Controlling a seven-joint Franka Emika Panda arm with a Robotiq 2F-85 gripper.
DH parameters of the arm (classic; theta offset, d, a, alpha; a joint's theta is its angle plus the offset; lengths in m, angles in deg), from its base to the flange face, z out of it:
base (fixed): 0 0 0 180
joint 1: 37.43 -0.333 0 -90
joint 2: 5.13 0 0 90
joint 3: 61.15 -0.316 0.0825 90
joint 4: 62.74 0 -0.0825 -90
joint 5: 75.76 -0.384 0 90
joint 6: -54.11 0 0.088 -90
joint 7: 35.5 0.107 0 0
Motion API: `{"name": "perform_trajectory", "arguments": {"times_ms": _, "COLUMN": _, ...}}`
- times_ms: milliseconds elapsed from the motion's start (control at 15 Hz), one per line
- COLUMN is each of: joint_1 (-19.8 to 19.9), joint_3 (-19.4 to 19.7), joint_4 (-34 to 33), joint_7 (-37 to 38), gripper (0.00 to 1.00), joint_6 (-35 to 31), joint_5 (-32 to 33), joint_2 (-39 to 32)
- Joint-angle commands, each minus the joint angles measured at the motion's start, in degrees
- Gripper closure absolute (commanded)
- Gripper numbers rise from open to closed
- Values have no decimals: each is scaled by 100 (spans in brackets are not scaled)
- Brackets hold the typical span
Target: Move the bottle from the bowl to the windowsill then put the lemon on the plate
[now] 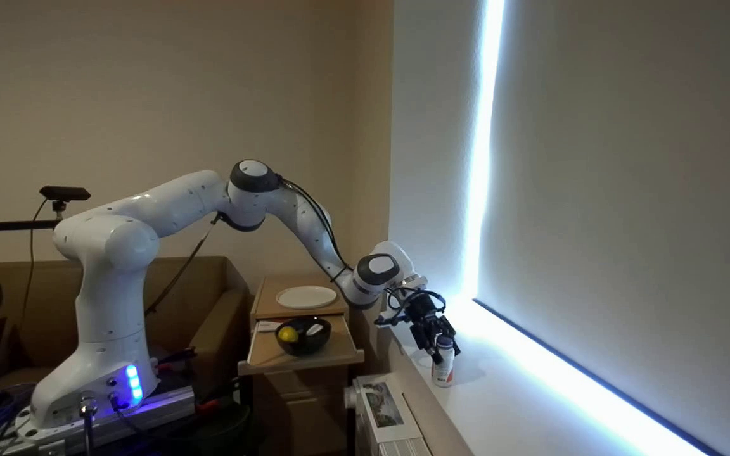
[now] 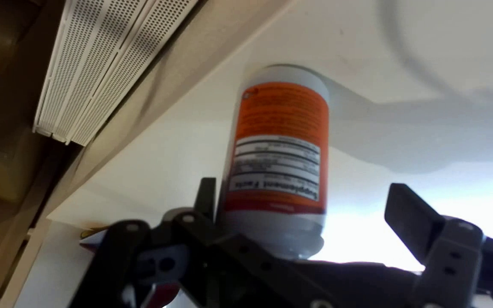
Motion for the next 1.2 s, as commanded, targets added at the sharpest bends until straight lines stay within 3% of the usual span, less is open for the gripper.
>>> {"name": "perform_trajectory", "arguments": {"times_ms": 0, "joint_1": 246, "joint_3": -388, "joint_4": 623, "joint_7": -997, "gripper": 0, "joint_6": -134, "joint_5": 275, "joint_2": 978}}
{"name": "perform_trajectory", "arguments": {"times_ms": 200, "joint_1": 256, "joint_3": -363, "joint_4": 998, "joint_7": -1693, "gripper": 0, "joint_6": -48, "joint_5": 355, "joint_2": 1483}}
{"name": "perform_trajectory", "arguments": {"times_ms": 600, "joint_1": 363, "joint_3": -362, "joint_4": 1889, "joint_7": -3820, "gripper": 0, "joint_6": -216, "joint_5": 762, "joint_2": 2904}}
{"name": "perform_trajectory", "arguments": {"times_ms": 1133, "joint_1": 1130, "joint_3": -1265, "joint_4": 2965, "joint_7": -5932, "gripper": 0, "joint_6": -243, "joint_5": 991, "joint_2": 4905}}
